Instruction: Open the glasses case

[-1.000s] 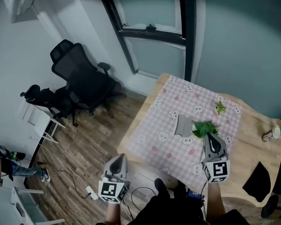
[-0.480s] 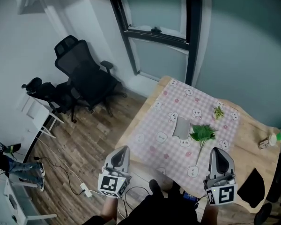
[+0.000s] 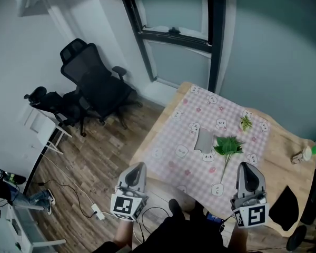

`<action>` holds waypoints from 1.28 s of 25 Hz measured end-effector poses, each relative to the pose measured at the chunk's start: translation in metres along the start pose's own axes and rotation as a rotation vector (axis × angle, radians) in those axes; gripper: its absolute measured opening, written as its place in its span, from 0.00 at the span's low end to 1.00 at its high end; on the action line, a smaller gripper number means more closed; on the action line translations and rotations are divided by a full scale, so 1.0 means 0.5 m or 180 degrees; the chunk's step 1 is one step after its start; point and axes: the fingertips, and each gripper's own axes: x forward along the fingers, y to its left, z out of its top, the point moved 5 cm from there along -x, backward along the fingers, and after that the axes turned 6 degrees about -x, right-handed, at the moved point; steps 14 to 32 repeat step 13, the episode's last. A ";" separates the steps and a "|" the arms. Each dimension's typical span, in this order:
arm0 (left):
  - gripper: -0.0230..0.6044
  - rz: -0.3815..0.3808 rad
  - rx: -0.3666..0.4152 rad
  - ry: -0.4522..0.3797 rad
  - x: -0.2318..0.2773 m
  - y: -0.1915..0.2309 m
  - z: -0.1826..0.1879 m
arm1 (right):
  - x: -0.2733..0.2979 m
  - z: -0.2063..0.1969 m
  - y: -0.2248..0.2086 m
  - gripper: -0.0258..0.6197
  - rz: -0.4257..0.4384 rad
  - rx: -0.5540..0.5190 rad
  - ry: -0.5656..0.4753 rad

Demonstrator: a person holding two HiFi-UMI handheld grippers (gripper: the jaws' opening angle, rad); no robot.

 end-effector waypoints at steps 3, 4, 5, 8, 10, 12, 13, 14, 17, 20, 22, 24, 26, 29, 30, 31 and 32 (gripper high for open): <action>0.03 0.0027 -0.0092 0.0044 -0.001 -0.007 0.003 | 0.003 -0.014 -0.001 0.07 0.0026 0.0048 0.0043; 0.03 0.0027 -0.0087 0.0042 -0.001 -0.008 0.000 | 0.004 -0.022 0.000 0.07 0.0035 0.0073 0.0070; 0.03 0.0017 -0.0059 0.0029 0.000 -0.008 -0.004 | 0.005 -0.029 0.000 0.07 0.0043 0.0090 0.0092; 0.03 0.0010 -0.0044 0.0016 0.001 -0.010 -0.008 | 0.008 -0.037 0.004 0.07 0.0075 0.0100 0.0105; 0.03 0.0013 -0.0022 0.0010 -0.002 -0.008 -0.012 | 0.010 -0.037 0.008 0.07 0.0099 0.0089 0.0100; 0.03 0.0010 0.0014 0.0001 -0.005 -0.005 -0.016 | 0.011 -0.036 0.010 0.07 0.0115 0.0075 0.0098; 0.03 0.0010 0.0025 -0.0001 -0.006 -0.003 -0.017 | 0.012 -0.036 0.011 0.07 0.0121 0.0070 0.0097; 0.03 0.0010 0.0025 -0.0001 -0.006 -0.003 -0.017 | 0.012 -0.036 0.011 0.07 0.0121 0.0070 0.0097; 0.03 0.0010 0.0025 -0.0001 -0.006 -0.003 -0.017 | 0.012 -0.036 0.011 0.07 0.0121 0.0070 0.0097; 0.03 0.0010 0.0025 -0.0001 -0.006 -0.003 -0.017 | 0.012 -0.036 0.011 0.07 0.0121 0.0070 0.0097; 0.03 0.0010 0.0025 -0.0001 -0.006 -0.003 -0.017 | 0.012 -0.036 0.011 0.07 0.0121 0.0070 0.0097; 0.03 0.0010 0.0025 -0.0001 -0.006 -0.003 -0.017 | 0.012 -0.036 0.011 0.07 0.0121 0.0070 0.0097; 0.03 0.0010 0.0025 -0.0001 -0.006 -0.003 -0.017 | 0.012 -0.036 0.011 0.07 0.0121 0.0070 0.0097; 0.03 0.0010 0.0025 -0.0001 -0.006 -0.003 -0.017 | 0.012 -0.036 0.011 0.07 0.0121 0.0070 0.0097; 0.03 0.0010 0.0025 -0.0001 -0.006 -0.003 -0.017 | 0.012 -0.036 0.011 0.07 0.0121 0.0070 0.0097; 0.03 0.0010 0.0025 -0.0001 -0.006 -0.003 -0.017 | 0.012 -0.036 0.011 0.07 0.0121 0.0070 0.0097; 0.03 0.0010 0.0025 -0.0001 -0.006 -0.003 -0.017 | 0.012 -0.036 0.011 0.07 0.0121 0.0070 0.0097</action>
